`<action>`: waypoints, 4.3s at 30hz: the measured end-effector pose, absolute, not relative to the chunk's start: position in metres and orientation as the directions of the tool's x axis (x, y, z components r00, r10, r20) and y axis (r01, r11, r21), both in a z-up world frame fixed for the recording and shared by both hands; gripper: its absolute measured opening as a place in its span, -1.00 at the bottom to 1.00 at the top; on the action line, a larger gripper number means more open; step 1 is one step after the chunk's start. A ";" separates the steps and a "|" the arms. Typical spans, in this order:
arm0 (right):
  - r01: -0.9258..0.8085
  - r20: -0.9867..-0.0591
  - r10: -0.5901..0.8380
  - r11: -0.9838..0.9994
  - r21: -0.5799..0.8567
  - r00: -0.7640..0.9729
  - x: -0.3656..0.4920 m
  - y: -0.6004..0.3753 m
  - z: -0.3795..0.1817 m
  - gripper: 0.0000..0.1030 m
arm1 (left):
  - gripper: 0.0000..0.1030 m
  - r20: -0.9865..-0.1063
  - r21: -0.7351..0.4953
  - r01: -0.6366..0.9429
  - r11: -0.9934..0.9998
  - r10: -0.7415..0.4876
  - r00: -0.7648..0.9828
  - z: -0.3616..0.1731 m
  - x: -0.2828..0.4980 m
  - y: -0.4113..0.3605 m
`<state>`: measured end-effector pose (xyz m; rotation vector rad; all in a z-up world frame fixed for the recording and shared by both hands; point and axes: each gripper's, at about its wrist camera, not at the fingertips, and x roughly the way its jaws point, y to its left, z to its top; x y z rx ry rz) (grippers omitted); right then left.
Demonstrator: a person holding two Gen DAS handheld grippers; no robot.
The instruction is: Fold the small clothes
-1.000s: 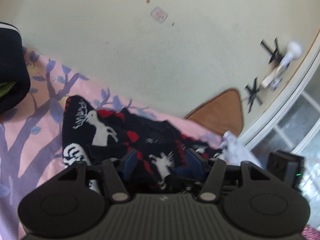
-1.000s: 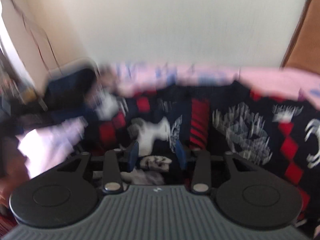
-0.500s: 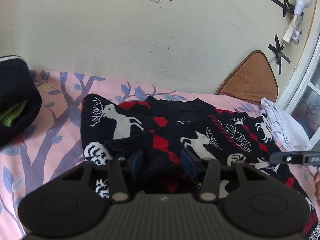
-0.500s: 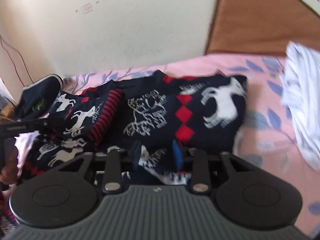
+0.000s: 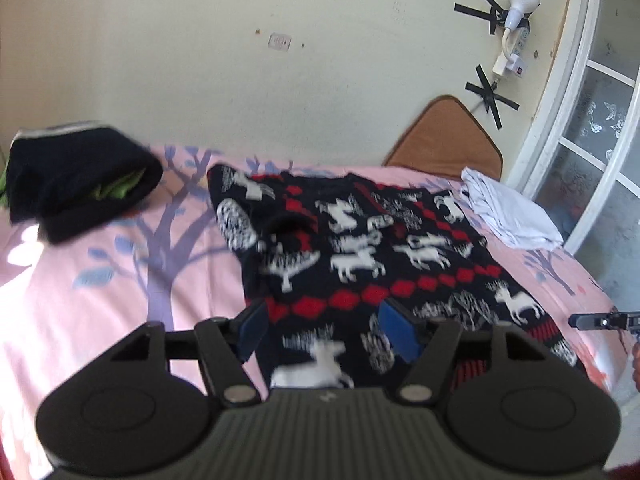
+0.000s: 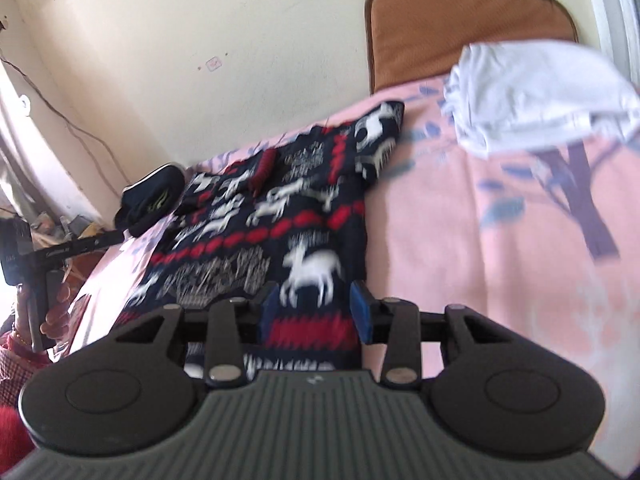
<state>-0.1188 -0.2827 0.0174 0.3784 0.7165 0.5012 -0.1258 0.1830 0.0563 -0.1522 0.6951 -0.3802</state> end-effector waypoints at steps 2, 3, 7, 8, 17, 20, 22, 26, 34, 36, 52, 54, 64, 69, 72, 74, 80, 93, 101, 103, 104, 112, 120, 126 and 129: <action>-0.327 -0.508 0.605 0.780 0.534 0.613 -0.137 -0.290 0.007 -0.17 | 0.21 -0.630 -0.298 0.262 0.918 -0.395 0.669 0.049 -0.154 0.188; -0.340 -0.493 0.633 0.756 0.559 0.598 -0.147 -0.294 0.004 -0.15 | 0.20 -0.645 -0.313 0.250 0.916 -0.398 0.652 0.045 -0.169 0.189; -0.367 -0.476 0.677 0.719 0.590 0.561 -0.171 -0.301 -0.005 -0.15 | 0.18 -0.695 -0.330 0.202 0.922 -0.382 0.610 0.033 -0.212 0.183; -0.368 -0.479 0.685 0.712 0.598 0.548 -0.174 -0.301 -0.007 -0.15 | 0.17 -0.705 -0.330 0.191 0.924 -0.376 0.602 0.030 -0.220 0.182; -0.389 -0.451 0.761 0.635 0.667 0.466 -0.184 -0.293 -0.024 -0.15 | -0.48 -0.774 -0.287 0.150 0.946 -0.322 0.545 0.018 -0.256 0.157; -0.385 -0.431 0.771 0.618 0.685 0.470 -0.181 -0.286 -0.027 -0.17 | -0.84 -0.788 -0.289 0.141 0.947 -0.319 0.526 0.018 -0.254 0.157; -0.389 -0.442 0.762 0.632 0.670 0.474 -0.179 -0.283 -0.028 -0.46 | -0.85 -0.766 -0.354 0.129 0.926 -0.366 0.529 0.022 -0.251 0.166; -0.410 -0.348 0.782 0.583 0.701 0.517 -0.173 -0.290 -0.016 -0.85 | -0.85 -0.649 -0.501 0.113 0.858 -0.459 0.606 0.048 -0.241 0.193; -0.395 -0.221 0.704 0.598 0.697 0.675 -0.077 -0.306 0.037 -0.85 | -0.85 -0.503 -0.544 0.116 0.831 -0.433 0.748 0.090 -0.146 0.212; -0.329 -0.279 0.626 0.676 0.659 0.728 -0.039 -0.295 0.041 -0.85 | -0.82 -0.500 -0.538 0.085 0.838 -0.399 0.769 0.088 -0.102 0.210; -0.231 -0.483 0.562 0.778 0.584 0.671 -0.055 -0.283 -0.002 0.16 | -0.86 -0.676 -0.330 0.073 0.941 -0.289 0.678 0.033 -0.086 0.171; -0.231 -0.530 0.532 0.815 0.531 0.660 -0.055 -0.271 -0.003 -0.72 | -0.86 -0.723 -0.238 0.044 0.970 -0.207 0.660 0.027 -0.088 0.169; -0.259 -0.590 0.457 0.883 0.392 0.665 -0.040 -0.287 0.028 -0.27 | -0.63 -0.733 -0.239 0.025 0.971 -0.197 0.651 0.048 -0.094 0.197; -0.352 -0.514 0.450 0.893 0.282 0.730 0.017 -0.284 0.078 -0.23 | -0.45 -0.625 -0.127 0.085 0.988 -0.146 0.767 0.106 -0.045 0.183; -0.416 -0.515 0.493 0.870 0.265 0.702 0.080 -0.251 0.080 0.00 | 0.18 -0.590 -0.104 0.149 0.983 -0.182 0.787 0.116 0.020 0.154; -0.415 -0.546 0.504 0.863 0.287 0.670 0.126 -0.226 0.070 0.05 | 0.23 -0.610 -0.103 0.163 0.981 -0.192 0.769 0.108 0.072 0.132; -0.388 -0.658 0.505 0.861 0.331 0.559 0.238 -0.158 0.019 0.36 | 0.26 -0.758 -0.027 0.110 0.994 -0.092 0.646 0.045 0.203 0.087; -0.492 -0.625 0.559 0.817 0.302 0.544 0.234 -0.126 0.017 -0.77 | -0.82 -0.714 -0.089 0.184 0.979 -0.192 0.674 0.056 0.185 0.087; -0.608 -0.442 0.629 0.766 0.212 0.639 0.080 -0.169 0.099 -0.78 | -0.82 -0.487 -0.087 0.298 0.950 -0.302 0.819 0.118 0.022 0.084; -0.629 -0.400 0.640 0.757 0.180 0.656 0.032 -0.180 0.105 -0.78 | -0.82 -0.444 -0.093 0.318 0.944 -0.325 0.835 0.123 -0.026 0.085; -0.636 -0.385 0.639 0.756 0.155 0.665 0.008 -0.184 0.105 -0.78 | -0.81 -0.432 -0.100 0.325 0.941 -0.335 0.837 0.122 -0.047 0.086; -0.587 -0.423 0.565 0.805 0.092 0.708 -0.122 -0.193 0.031 -0.78 | -0.81 -0.521 -0.245 0.328 0.913 -0.409 0.749 0.061 -0.153 0.089; -0.564 -0.482 0.575 0.805 0.186 0.662 -0.128 -0.183 -0.014 -0.22 | -0.56 -0.600 -0.303 0.278 0.912 -0.409 0.687 0.023 -0.176 0.116; -0.544 -0.357 0.567 0.821 0.171 0.743 -0.142 -0.215 0.019 -0.09 | -0.08 -0.484 -0.341 0.181 0.922 -0.337 0.807 0.055 -0.183 0.163; -0.443 -0.331 0.471 0.882 0.160 0.818 -0.130 -0.228 0.022 -0.08 | -0.02 -0.524 -0.313 0.051 0.948 -0.217 0.824 0.055 -0.151 0.180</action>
